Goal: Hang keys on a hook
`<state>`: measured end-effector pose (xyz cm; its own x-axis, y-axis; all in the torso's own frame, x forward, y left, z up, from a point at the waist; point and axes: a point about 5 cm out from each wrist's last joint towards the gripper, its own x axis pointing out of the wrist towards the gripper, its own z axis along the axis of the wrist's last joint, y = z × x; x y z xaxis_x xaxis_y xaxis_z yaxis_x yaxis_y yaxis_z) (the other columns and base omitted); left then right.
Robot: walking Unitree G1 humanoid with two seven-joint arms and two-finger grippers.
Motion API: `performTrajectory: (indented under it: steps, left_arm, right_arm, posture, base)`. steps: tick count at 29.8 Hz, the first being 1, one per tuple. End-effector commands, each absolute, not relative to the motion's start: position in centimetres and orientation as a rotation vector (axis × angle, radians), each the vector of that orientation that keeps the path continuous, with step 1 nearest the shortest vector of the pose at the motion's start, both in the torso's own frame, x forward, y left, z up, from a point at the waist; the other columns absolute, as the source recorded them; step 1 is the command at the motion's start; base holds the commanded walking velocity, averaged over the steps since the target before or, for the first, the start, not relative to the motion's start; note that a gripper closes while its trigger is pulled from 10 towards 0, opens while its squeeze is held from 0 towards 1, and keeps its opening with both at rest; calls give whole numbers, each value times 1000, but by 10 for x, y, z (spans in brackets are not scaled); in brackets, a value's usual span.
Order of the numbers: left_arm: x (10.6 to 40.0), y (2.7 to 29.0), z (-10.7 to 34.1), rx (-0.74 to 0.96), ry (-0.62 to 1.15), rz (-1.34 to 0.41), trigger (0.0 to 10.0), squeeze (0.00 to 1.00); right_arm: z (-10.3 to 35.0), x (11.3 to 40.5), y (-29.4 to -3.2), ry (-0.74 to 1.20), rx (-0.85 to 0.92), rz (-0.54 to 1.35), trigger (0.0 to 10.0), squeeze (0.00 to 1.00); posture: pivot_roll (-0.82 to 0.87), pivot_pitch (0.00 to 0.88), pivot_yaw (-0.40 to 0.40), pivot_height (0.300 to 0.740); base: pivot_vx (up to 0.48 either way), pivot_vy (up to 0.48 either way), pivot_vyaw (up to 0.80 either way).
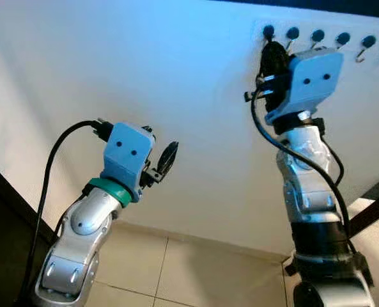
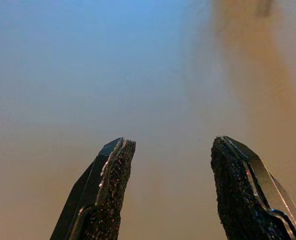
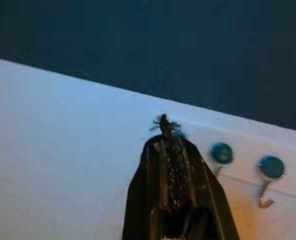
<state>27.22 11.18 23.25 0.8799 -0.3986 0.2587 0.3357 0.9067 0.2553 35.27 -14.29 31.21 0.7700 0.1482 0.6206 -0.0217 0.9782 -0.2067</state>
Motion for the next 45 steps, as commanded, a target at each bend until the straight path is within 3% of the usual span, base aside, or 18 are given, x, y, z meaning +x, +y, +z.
performTrajectory:
  steps: [1, 10, 23, 31, 36, 42, 45]
  left_arm:
    - [271, 113, 233, 199, -302, -392, 10000, 0]
    - [280, 125, 236, 176, -302, -292, 10000, 0]
    - [297, 108, 251, 116, -344, -260, 10000, 0]
    - [296, 115, 249, 119, -331, -218, 10000, 0]
    - [297, 119, 249, 131, -340, -188, 10000, 0]
    - [299, 124, 249, 142, -350, -141, 10000, 0]
    - [300, 125, 249, 135, -340, -124, 10000, 0]
  right_arm:
    - [305, 357, -144, -646, -175, 107, 10000, 0]
    - [289, 352, -129, -603, -117, 189, 10000, 0]
    - [285, 350, -122, -597, -113, 264, 10000, 0]
    - [283, 348, -119, -589, -109, 281, 10000, 0]
    - [284, 348, -114, -598, -128, 298, 10000, 0]
    - [286, 344, -100, -617, -145, 373, 10000, 0]
    - [283, 330, -80, -635, -183, 544, 10000, 0]
  posture:
    - [-25, 61, 66, 740]
    - [-23, 64, 66, 740]
    - [-36, 68, 60, 740]
    - [-32, 72, 60, 740]
    - [-30, 72, 59, 740]
    - [-26, 71, 53, 740]
    - [-31, 72, 55, 740]
  base:
    - [0, 0, 0]
    - [0, 0, -47]
    - [0, 0, -753]
    - [0, 0, -800]
    - [122, 0, 0]
    - [379, 0, 0]
    - [415, 0, 0]
